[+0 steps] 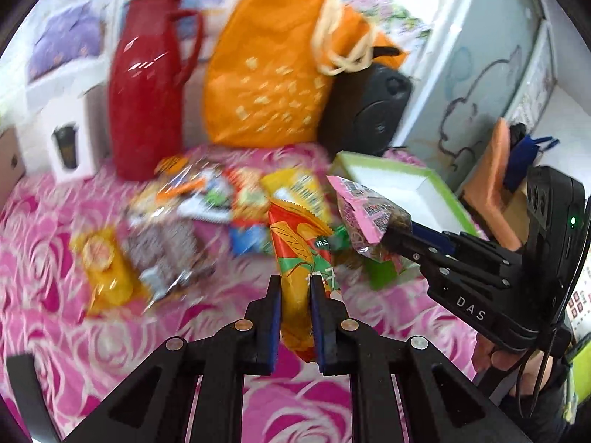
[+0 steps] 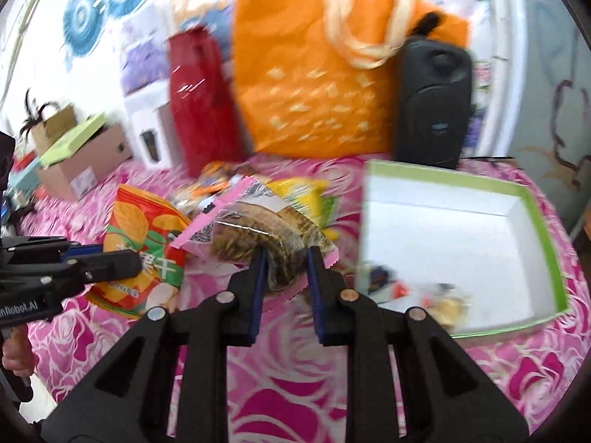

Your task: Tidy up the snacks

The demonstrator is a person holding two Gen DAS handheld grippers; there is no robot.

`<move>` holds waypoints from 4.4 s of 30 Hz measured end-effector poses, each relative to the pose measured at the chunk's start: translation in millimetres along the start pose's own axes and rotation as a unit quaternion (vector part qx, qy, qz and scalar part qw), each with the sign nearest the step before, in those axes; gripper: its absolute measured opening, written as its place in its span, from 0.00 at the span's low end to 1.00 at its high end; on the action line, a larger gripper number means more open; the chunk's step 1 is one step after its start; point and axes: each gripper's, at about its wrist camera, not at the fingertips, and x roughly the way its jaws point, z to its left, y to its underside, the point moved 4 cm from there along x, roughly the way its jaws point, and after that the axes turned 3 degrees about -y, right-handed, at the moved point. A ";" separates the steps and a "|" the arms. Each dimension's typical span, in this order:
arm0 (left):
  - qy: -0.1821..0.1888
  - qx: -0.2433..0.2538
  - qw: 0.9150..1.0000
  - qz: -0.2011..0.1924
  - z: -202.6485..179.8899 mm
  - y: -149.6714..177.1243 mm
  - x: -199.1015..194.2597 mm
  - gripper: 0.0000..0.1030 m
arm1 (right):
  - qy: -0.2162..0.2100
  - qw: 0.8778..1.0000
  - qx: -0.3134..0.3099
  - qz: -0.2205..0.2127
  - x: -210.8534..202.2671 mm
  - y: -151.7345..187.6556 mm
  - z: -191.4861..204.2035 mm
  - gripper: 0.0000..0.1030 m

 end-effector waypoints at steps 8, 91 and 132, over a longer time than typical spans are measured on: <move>0.052 0.057 0.997 0.000 -70.0 -41.5 31.1 0.13 | 0.113 0.991 0.067 -0.019 -48.9 11.3 -92.1 0.23; -0.127 -0.136 0.982 -0.007 171.6 36.1 -28.8 0.77 | -0.123 0.982 -0.074 0.119 151.8 17.8 144.6 0.99; -0.023 -0.049 0.991 0.126 118.1 -9.0 106.6 0.53 | -0.151 0.974 -0.033 0.167 160.1 33.1 112.6 0.48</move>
